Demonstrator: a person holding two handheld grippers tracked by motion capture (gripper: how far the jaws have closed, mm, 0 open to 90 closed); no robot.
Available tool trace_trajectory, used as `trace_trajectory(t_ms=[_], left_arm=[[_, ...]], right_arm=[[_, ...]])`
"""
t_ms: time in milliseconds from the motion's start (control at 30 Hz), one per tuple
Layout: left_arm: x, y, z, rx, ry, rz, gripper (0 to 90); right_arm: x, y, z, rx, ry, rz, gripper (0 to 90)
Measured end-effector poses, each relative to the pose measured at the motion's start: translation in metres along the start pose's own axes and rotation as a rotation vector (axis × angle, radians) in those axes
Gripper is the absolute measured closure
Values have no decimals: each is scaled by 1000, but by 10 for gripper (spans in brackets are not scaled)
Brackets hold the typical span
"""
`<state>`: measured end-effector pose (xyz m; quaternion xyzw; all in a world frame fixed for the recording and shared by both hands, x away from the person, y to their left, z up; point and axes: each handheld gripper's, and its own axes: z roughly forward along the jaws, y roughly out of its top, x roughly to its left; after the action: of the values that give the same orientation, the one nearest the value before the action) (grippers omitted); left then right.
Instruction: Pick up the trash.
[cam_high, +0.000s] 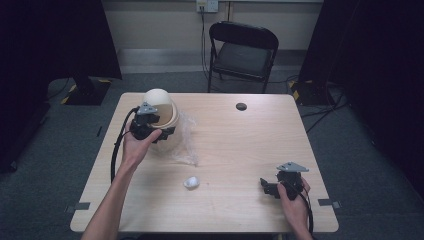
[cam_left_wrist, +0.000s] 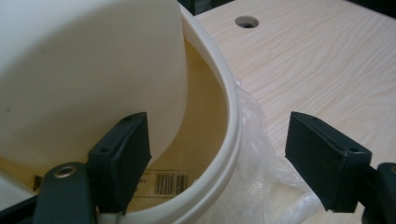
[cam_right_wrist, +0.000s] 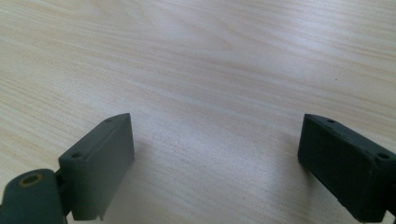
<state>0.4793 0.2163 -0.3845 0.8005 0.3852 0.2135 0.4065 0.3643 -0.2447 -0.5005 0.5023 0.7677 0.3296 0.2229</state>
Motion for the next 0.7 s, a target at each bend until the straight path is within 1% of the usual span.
trace_trajectory(t_ms=[33,67,133,167,200,333,367,400,467,567,600,633,700], left_arm=[[0,0,0,1,0,3,215],[1,0,1,-7,-6,-6,216],[1,1,1,0,0,-5,223],[1,1,3,-1,0,-1,223],[0,1,5,15,8,19,224],[-1,0,10,21,0,11,224],[-1,0,12,28,-3,23,224],[-2,0,13,30,3,21,224],[-1,0,13,38,13,34,219],[1,-1,12,30,-1,28,226],[0,-1,11,21,-2,20,227],[1,0,10,21,2,23,227],[1,0,9,22,-1,25,222]], right_arm=[[0,0,0,0,0,0,99],[0,0,0,0,0,0,99],[0,0,0,0,0,0,99],[0,0,0,0,0,0,99],[0,0,0,0,0,0,98],[0,0,0,0,0,0,99],[0,0,0,0,0,0,98],[0,0,0,0,0,0,98],[0,0,0,0,0,0,99],[0,0,0,0,0,0,99],[0,0,0,0,0,0,99],[0,0,0,0,0,0,98],[0,0,0,0,0,0,98]])
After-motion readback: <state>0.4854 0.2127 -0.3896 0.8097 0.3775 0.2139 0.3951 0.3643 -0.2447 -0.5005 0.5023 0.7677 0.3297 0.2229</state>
